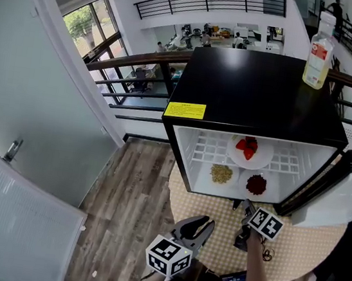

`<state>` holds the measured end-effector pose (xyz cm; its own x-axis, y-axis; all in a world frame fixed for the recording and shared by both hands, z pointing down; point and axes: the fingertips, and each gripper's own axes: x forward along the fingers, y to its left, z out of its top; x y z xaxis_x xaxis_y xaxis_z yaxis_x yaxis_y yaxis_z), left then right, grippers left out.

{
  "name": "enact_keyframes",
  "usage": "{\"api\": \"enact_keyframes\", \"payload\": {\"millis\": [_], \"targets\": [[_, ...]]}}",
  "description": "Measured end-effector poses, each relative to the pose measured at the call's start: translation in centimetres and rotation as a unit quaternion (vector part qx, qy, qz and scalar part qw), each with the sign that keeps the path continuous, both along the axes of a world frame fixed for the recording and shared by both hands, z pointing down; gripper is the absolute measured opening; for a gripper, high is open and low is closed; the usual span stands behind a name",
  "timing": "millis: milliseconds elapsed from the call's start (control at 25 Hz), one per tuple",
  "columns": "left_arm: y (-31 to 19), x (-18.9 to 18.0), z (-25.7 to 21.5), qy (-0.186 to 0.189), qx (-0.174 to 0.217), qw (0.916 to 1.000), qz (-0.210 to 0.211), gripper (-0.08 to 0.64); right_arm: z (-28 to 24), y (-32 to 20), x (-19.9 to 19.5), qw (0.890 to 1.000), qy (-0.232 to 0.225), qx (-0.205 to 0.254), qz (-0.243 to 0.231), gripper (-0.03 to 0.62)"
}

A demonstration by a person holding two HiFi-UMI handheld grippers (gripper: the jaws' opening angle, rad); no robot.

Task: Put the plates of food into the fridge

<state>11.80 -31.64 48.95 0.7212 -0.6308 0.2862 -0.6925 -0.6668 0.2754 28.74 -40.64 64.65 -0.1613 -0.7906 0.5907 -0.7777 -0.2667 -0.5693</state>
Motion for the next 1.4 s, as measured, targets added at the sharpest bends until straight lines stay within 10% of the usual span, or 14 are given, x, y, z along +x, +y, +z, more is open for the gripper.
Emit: {"api": "enact_keyframes", "payload": {"millis": [440, 640, 800, 1400], "targets": [[1.4, -1.2, -1.6, 0.014, 0.019, 0.9996, 0.016, 0.084, -8.6, 5.1, -5.2, 0.991, -0.037, 0.089, -0.091, 0.299], [2.9, -3.3, -2.1, 0.020, 0.026, 0.9992, 0.023, 0.084, -11.3, 8.4, -9.2, 0.984, -0.047, 0.123, -0.116, 0.183], [4.2, -6.1, -2.5, 0.025, 0.030, 0.9990, 0.021, 0.084, -12.4, 10.7, -12.6, 0.982, -0.047, 0.132, -0.122, 0.094], [12.6, -18.7, -2.5, 0.040, 0.034, 0.9984, 0.020, 0.084, -14.0, 20.1, -25.8, 0.978, -0.052, 0.140, -0.147, 0.066]]}}
